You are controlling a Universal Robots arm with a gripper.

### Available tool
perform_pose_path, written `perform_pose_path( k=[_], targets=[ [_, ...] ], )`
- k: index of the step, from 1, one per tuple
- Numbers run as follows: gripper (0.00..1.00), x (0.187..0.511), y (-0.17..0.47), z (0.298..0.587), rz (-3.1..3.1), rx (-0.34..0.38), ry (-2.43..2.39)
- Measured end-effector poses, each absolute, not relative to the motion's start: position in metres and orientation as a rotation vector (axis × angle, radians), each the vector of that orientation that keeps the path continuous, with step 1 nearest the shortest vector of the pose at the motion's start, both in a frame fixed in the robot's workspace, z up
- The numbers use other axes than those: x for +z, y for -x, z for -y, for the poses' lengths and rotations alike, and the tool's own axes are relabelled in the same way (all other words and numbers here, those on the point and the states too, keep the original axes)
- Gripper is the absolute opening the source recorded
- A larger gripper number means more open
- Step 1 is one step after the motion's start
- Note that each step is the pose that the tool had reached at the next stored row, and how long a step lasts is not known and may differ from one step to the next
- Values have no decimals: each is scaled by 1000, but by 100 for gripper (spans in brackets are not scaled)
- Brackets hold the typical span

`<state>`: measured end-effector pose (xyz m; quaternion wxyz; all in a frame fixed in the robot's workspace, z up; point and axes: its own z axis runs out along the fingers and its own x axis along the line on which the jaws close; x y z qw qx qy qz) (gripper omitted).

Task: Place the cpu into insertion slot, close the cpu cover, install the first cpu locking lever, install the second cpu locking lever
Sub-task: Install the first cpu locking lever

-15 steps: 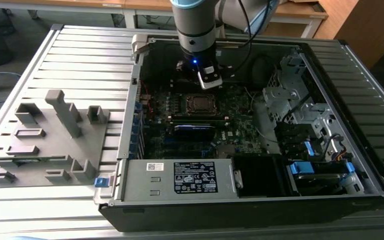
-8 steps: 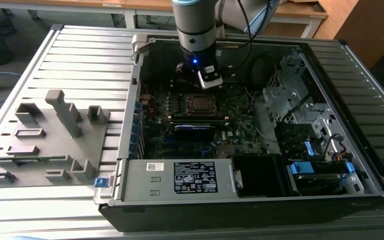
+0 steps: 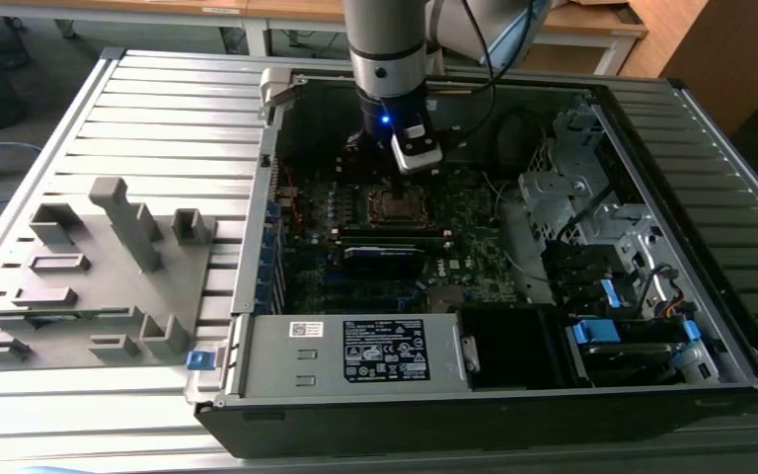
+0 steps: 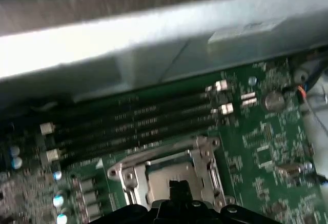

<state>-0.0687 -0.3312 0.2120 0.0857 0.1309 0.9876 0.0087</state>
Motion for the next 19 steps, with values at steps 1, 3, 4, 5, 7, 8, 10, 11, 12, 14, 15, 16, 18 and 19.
perform_pose_path(
  k=[1, 3, 4, 5, 7, 8, 10, 11, 12, 14, 15, 16, 18, 19],
  targets=[
    [11, 212, 69, 331, -2944, 24, -390],
    [11, 212, 69, 331, -2944, 24, -390],
    [11, 212, 69, 331, -2944, 23, -390],
    [11, 212, 69, 331, -2948, 22, -390],
    [11, 212, 68, 331, -2977, 17, -393],
    [11, 211, 68, 331, -2995, 14, -395],
    [11, 211, 68, 331, -3013, 10, -397],
    [11, 211, 68, 331, -3015, 9, -398],
    [11, 211, 68, 331, -3017, 9, -398],
    [11, 211, 68, 331, -3019, 9, -397],
    [11, 212, 68, 331, -3019, 10, -395],
    [11, 212, 68, 331, -3020, 14, -392],
    [11, 214, 68, 331, -3021, 20, -384],
    [11, 215, 68, 331, -3022, 24, -382]
  ],
)
